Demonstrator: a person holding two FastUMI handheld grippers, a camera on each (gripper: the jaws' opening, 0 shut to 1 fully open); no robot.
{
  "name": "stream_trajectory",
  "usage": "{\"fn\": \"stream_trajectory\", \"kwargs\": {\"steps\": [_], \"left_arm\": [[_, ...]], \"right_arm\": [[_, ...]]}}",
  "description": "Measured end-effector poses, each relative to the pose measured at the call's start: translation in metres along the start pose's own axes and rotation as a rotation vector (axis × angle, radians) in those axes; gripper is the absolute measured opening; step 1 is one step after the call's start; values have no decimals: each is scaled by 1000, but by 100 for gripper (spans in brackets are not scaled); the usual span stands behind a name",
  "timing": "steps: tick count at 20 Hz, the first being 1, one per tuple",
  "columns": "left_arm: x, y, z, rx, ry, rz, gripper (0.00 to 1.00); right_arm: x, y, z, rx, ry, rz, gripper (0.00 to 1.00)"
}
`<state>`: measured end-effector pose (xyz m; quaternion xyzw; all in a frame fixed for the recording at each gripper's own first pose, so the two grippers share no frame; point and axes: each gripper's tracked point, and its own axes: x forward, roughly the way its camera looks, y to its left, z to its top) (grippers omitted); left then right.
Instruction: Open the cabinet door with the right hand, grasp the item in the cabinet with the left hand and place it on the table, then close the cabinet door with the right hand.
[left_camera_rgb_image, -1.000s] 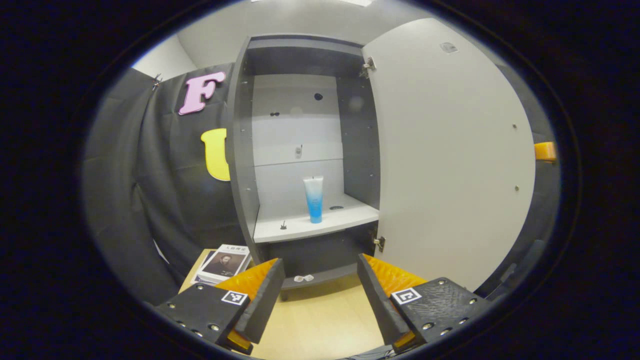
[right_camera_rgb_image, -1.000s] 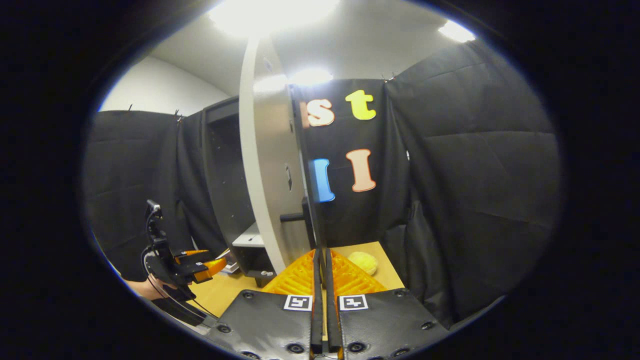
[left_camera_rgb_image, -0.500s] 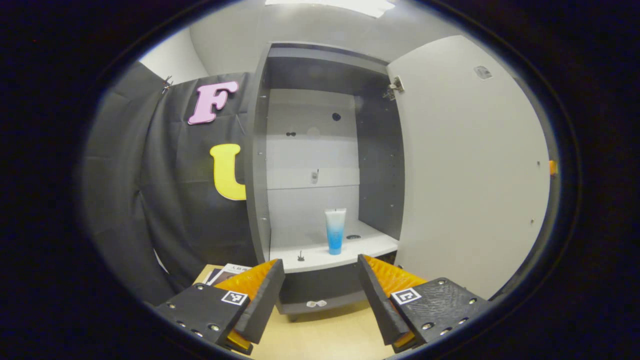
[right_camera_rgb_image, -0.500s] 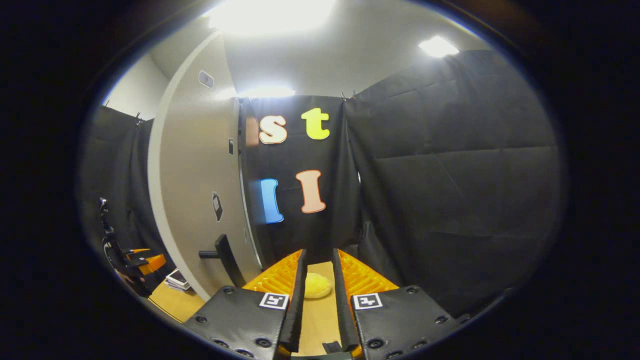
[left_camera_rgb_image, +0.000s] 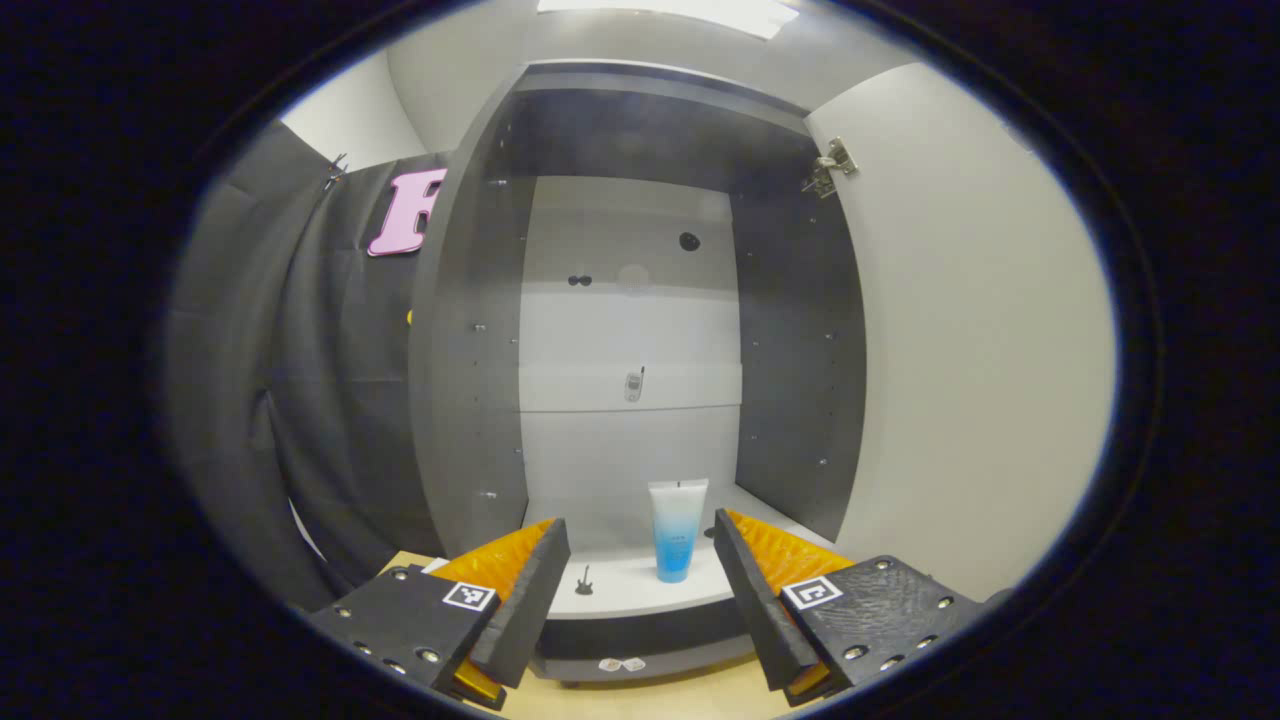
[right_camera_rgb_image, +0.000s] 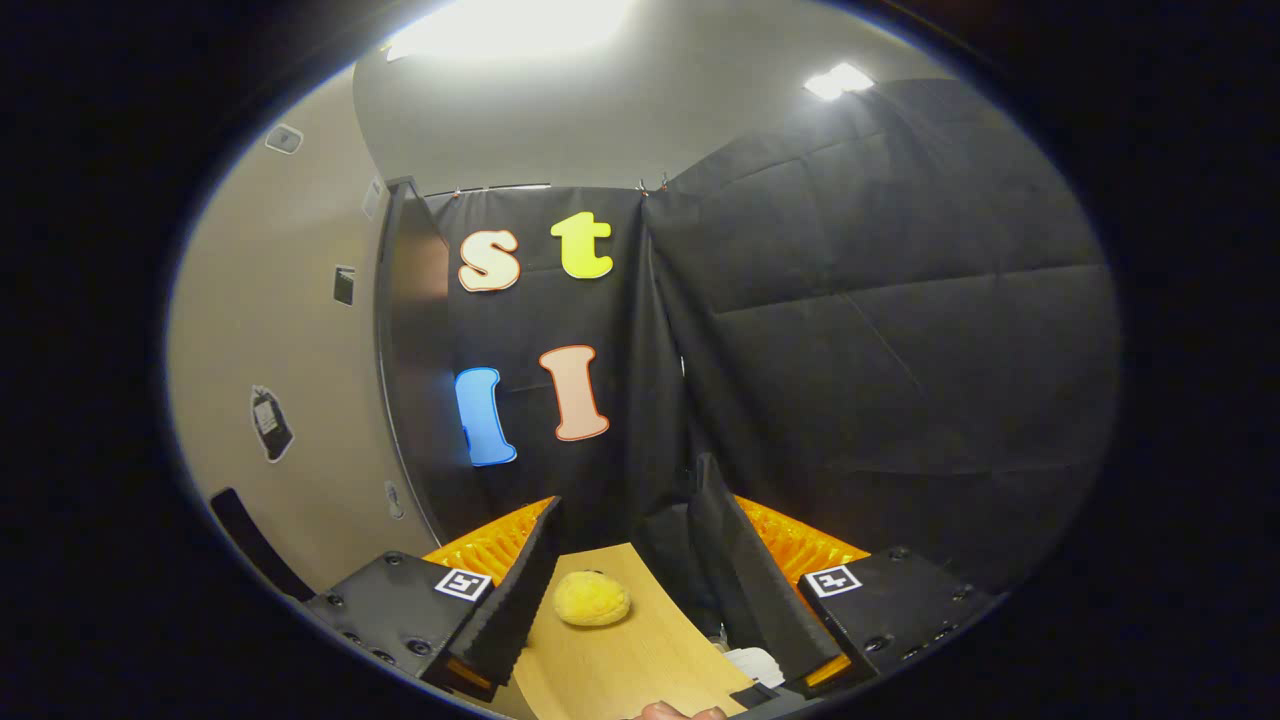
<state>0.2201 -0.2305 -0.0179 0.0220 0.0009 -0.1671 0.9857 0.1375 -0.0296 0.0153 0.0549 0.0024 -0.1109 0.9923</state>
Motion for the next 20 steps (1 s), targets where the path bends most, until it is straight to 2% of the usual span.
{"fn": "stream_trajectory", "kwargs": {"steps": [8,15,20], "left_arm": [[78,-20,-35,-7,66,0,88],[112,-31,-55,27,98,-1,88],[126,-30,-69,11,124,6,88]], "right_arm": [[38,-21,-30,-36,68,-17,98],[51,-31,-39,-36,100,-27,98],[58,-35,-45,-59,115,-38,98]]}}
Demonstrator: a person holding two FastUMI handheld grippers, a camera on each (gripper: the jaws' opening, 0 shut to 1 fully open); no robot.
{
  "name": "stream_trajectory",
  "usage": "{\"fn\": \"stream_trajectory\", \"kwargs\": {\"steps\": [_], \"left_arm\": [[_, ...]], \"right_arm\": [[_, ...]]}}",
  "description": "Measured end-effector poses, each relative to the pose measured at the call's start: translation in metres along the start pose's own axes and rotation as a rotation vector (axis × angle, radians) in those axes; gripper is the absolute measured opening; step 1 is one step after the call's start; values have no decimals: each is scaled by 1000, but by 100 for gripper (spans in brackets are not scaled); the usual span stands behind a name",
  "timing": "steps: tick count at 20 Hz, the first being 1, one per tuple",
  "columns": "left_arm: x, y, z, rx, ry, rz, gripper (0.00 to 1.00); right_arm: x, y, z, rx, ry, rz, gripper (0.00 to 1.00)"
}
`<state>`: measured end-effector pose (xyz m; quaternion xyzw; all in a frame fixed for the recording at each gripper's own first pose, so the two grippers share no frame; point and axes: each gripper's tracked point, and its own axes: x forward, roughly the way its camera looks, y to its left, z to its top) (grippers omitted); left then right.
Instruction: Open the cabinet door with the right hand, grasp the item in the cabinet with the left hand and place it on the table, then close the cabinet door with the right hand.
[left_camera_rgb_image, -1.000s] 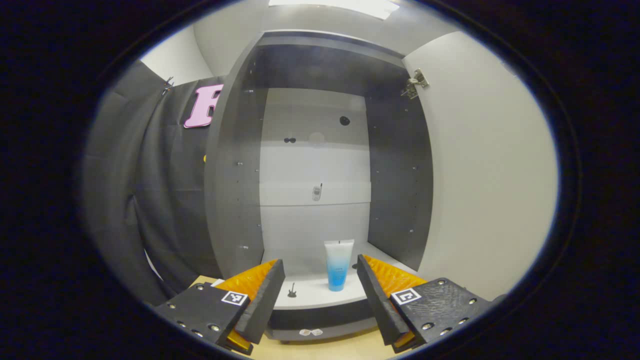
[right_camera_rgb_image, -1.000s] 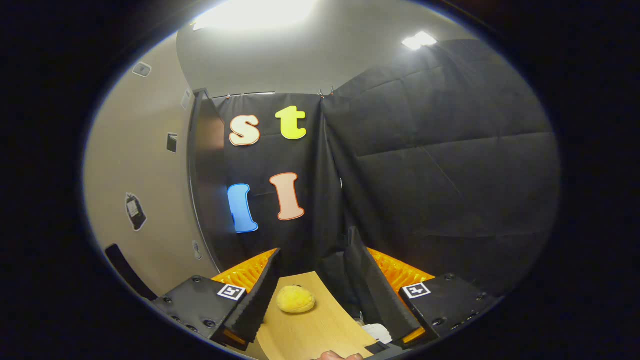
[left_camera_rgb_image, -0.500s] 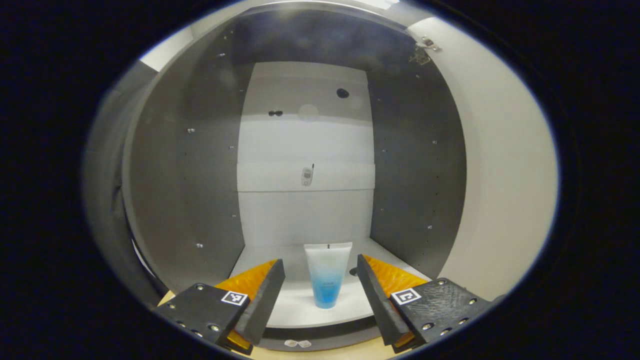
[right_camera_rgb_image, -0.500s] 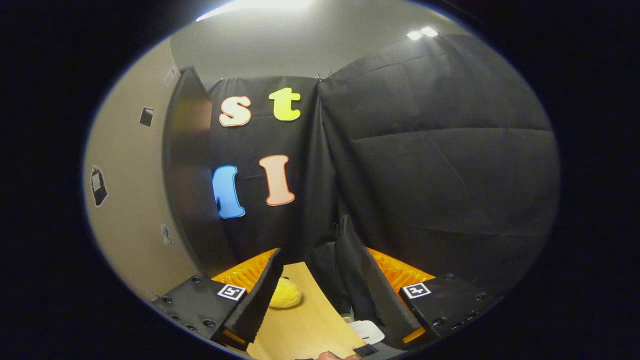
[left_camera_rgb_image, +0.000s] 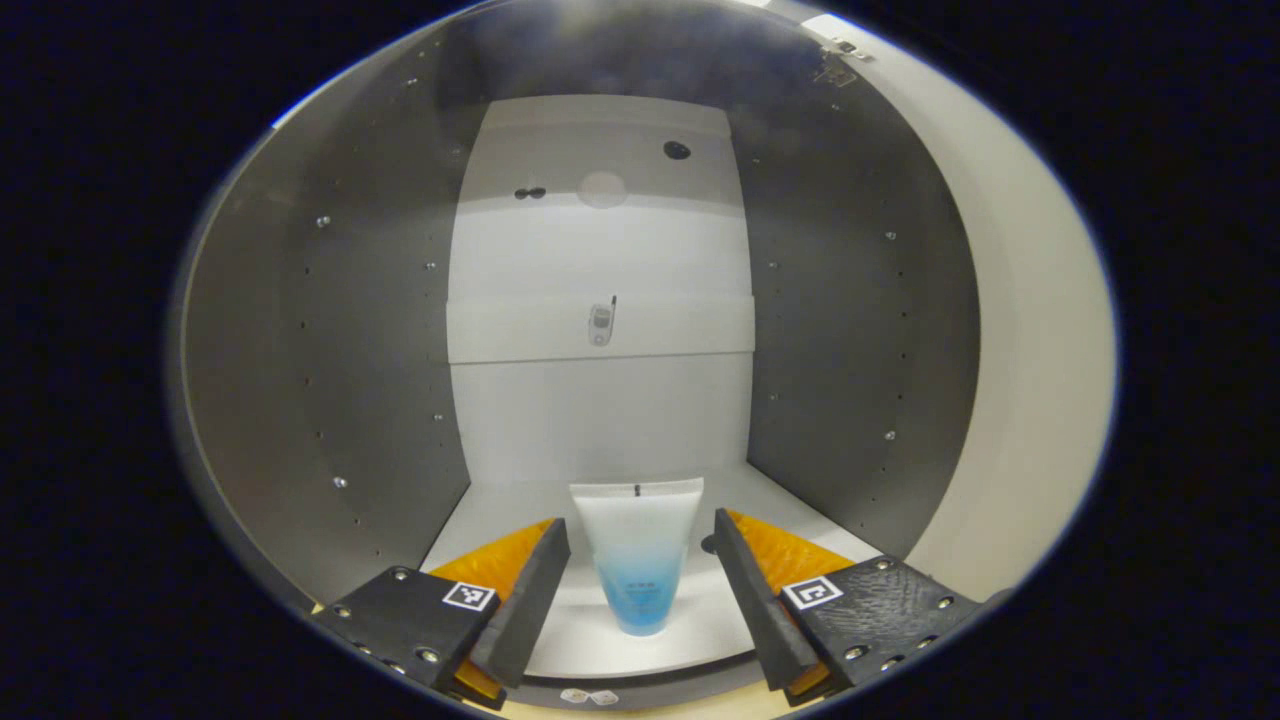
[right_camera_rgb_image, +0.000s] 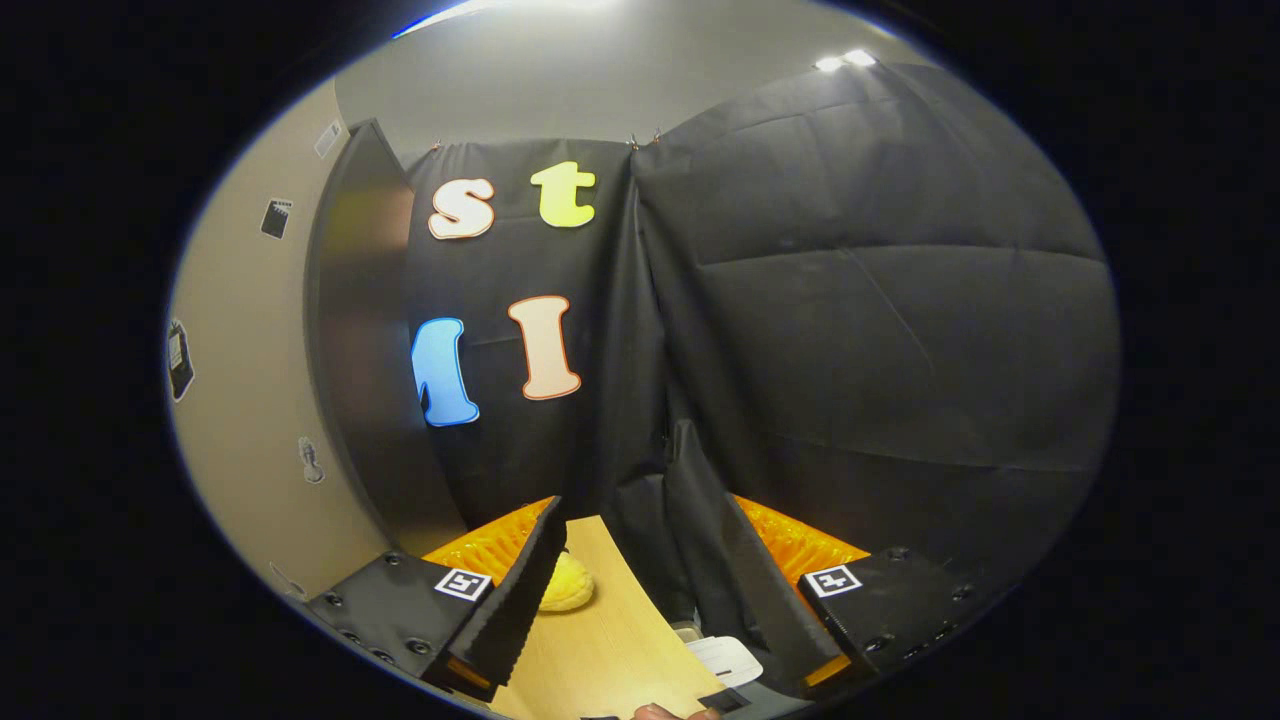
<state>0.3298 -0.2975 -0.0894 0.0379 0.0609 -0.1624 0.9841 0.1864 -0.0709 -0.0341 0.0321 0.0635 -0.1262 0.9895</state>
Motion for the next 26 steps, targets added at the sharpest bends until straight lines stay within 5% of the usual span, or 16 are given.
{"fn": "stream_trajectory", "kwargs": {"steps": [7,17,26], "left_arm": [[-1,6,0,-40,-12,-11,53],[-56,6,31,-8,-54,-85,53],[-136,62,12,26,-37,-3,53]], "right_arm": [[10,7,-3,-9,13,10,98],[-11,18,-5,7,1,20,98],[-30,32,-7,15,-6,30,98]]}}
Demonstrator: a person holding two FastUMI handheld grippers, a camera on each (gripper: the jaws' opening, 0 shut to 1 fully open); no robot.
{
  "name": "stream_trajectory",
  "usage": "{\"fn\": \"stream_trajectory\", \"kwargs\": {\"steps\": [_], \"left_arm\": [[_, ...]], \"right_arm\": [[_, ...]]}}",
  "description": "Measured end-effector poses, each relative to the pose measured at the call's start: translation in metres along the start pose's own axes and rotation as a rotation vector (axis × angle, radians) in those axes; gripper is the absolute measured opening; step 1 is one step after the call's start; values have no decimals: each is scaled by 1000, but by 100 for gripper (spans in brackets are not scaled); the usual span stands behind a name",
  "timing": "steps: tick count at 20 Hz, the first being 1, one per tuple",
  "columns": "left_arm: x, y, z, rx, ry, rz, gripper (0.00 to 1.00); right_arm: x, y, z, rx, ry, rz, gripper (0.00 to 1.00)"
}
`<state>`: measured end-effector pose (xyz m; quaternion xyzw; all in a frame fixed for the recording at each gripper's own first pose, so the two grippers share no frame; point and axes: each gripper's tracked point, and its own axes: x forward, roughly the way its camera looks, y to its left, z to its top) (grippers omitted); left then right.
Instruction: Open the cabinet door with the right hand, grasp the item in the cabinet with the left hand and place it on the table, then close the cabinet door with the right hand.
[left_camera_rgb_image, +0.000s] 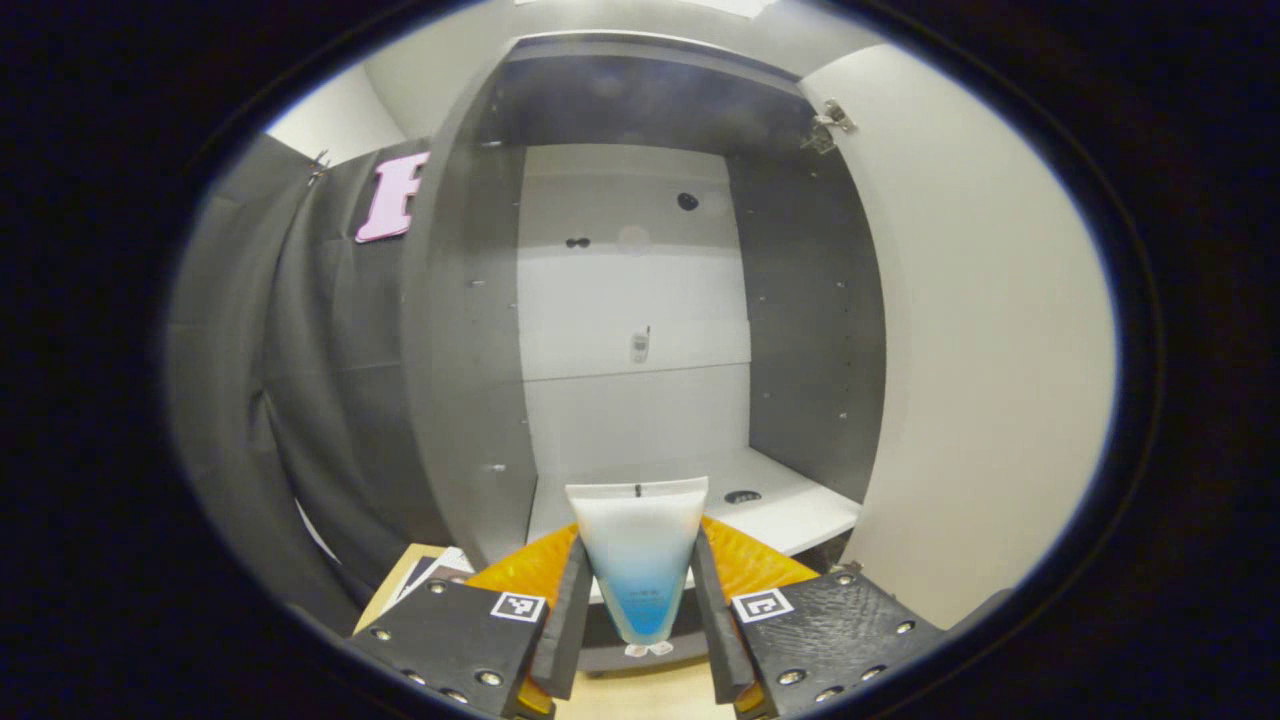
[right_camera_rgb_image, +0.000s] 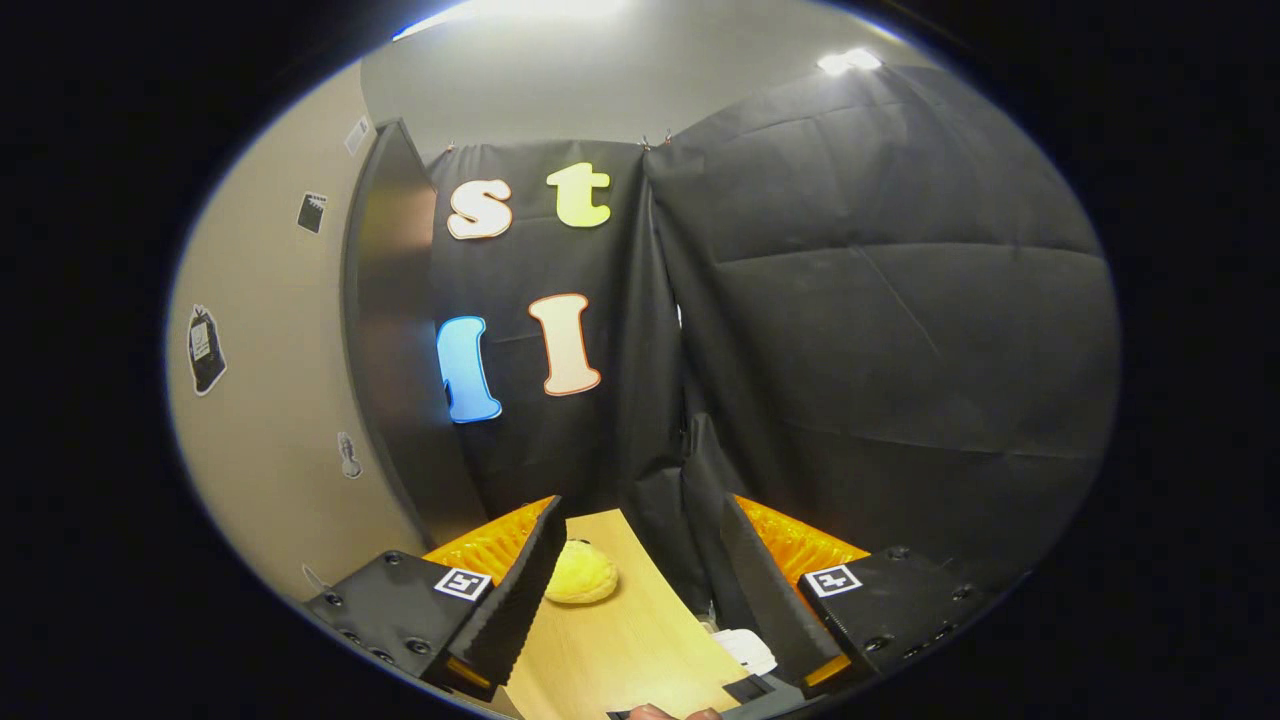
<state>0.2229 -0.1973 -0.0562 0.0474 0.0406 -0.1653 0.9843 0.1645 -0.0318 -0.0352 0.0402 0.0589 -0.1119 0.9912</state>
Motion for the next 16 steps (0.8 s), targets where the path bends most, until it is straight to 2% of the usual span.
{"fn": "stream_trajectory", "kwargs": {"steps": [3,7,12,16], "left_arm": [[-31,29,-21,-24,31,43,53],[-64,69,-63,-1,58,124,52],[-89,99,-146,-59,92,181,53],[-108,109,-216,-45,124,191,54]], "right_arm": [[-5,4,1,-3,-6,1,98],[-16,6,-10,33,21,11,98],[-31,-2,-13,28,-14,-40,98],[-45,1,-23,85,-13,-60,98]]}}
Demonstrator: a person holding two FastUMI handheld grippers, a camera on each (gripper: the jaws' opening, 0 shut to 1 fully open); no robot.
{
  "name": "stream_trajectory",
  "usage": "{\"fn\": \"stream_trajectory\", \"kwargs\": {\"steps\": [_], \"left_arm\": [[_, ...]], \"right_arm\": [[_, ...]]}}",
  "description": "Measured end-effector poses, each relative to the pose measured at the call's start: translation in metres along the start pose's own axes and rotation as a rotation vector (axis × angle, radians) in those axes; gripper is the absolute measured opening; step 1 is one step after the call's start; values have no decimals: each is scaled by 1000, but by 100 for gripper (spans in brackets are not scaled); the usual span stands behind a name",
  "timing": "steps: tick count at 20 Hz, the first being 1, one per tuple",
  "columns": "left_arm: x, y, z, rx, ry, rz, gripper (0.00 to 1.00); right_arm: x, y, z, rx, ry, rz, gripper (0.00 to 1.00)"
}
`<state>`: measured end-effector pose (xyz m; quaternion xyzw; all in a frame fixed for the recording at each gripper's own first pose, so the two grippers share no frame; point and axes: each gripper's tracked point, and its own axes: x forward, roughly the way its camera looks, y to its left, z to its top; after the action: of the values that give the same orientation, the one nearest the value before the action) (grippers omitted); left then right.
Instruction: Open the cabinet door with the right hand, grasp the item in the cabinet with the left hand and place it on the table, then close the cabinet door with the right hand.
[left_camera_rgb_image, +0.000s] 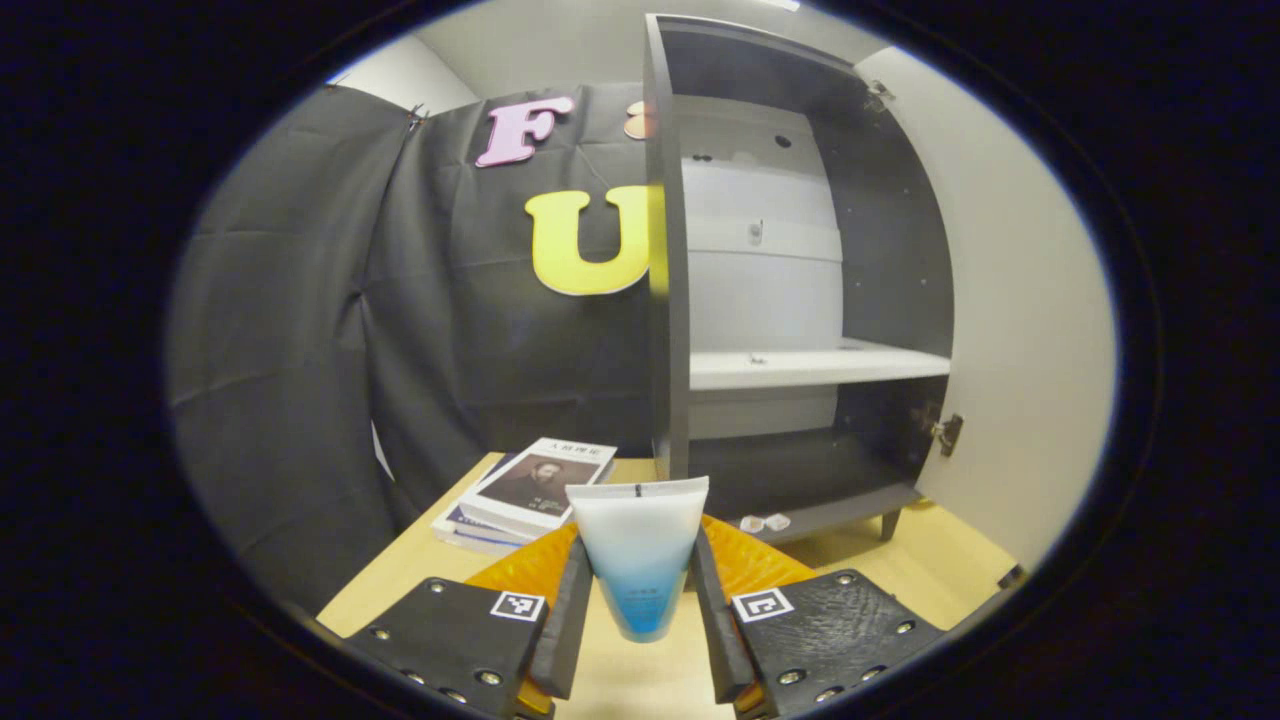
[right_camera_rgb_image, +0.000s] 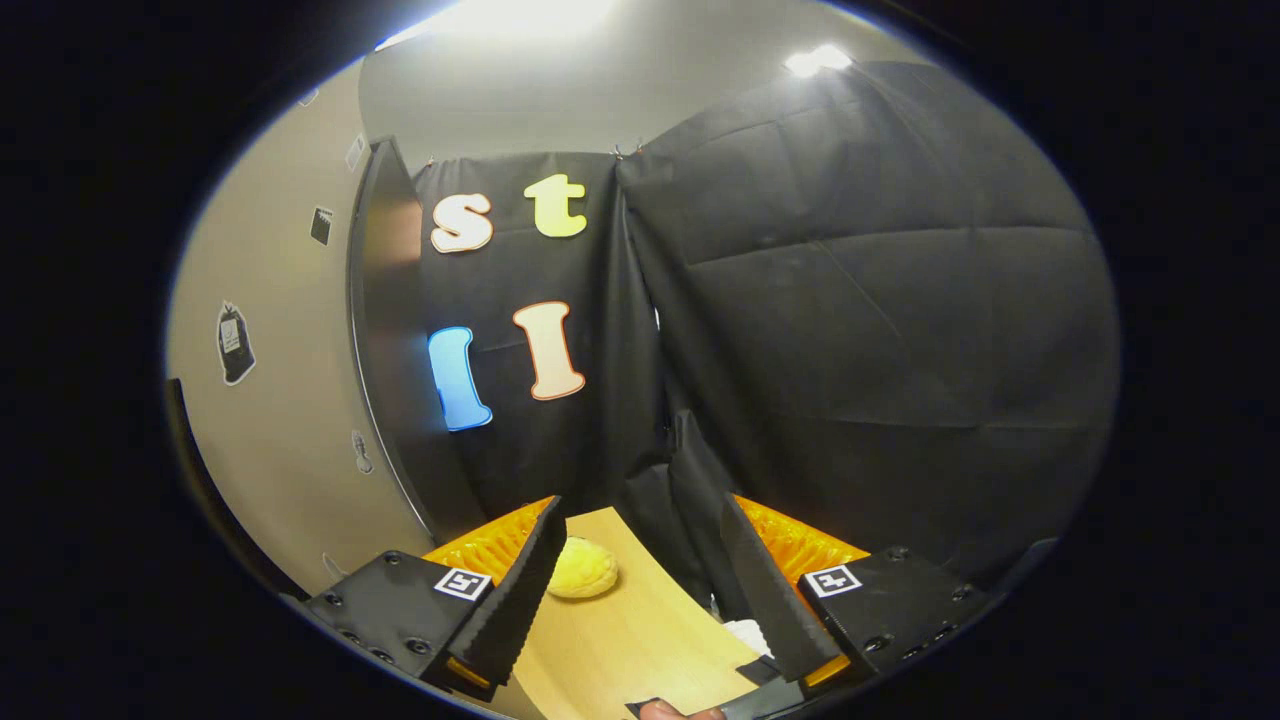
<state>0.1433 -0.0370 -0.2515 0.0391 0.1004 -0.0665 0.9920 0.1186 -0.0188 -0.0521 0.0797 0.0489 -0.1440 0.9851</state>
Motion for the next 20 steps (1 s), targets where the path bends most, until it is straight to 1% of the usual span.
{"fn": "stream_trajectory", "kwargs": {"steps": [3,4,5,6,7,8,9,11,12,17,18,19,20], "left_arm": [[-6,5,-42,24,8,-8,54],[-9,6,-55,28,12,-11,53],[-11,5,-70,28,19,-14,53],[-12,5,-86,21,37,-11,54],[-14,5,-103,7,52,-8,53],[-15,3,-118,-11,69,-6,54],[-16,1,-131,-26,83,-2,54],[-21,-3,-151,-40,97,2,53],[-23,-6,-158,-42,101,2,54],[-23,-14,-189,-29,115,-10,54],[-24,-13,-193,-26,122,-6,53],[-24,-15,-187,-18,96,-6,53],[-24,-16,-189,-10,107,-9,54]], "right_arm": [[-11,5,-7,2,3,3,98],[-14,3,-9,-13,8,-5,92],[-18,1,-12,-28,16,-14,92],[-21,1,-13,-42,23,-19,92],[-23,1,-15,-56,33,-20,98],[-25,1,-16,-71,41,-19,98],[-27,0,-17,-88,46,-26,92],[-30,-2,-21,-115,70,-35,92],[-32,0,-23,-123,84,-32,98],[-36,3,-21,-138,91,-25,98],[-36,3,-22,-135,94,-24,92],[-36,2,-23,-135,97,-24,98],[-37,2,-24,-139,103,-26,98]]}}
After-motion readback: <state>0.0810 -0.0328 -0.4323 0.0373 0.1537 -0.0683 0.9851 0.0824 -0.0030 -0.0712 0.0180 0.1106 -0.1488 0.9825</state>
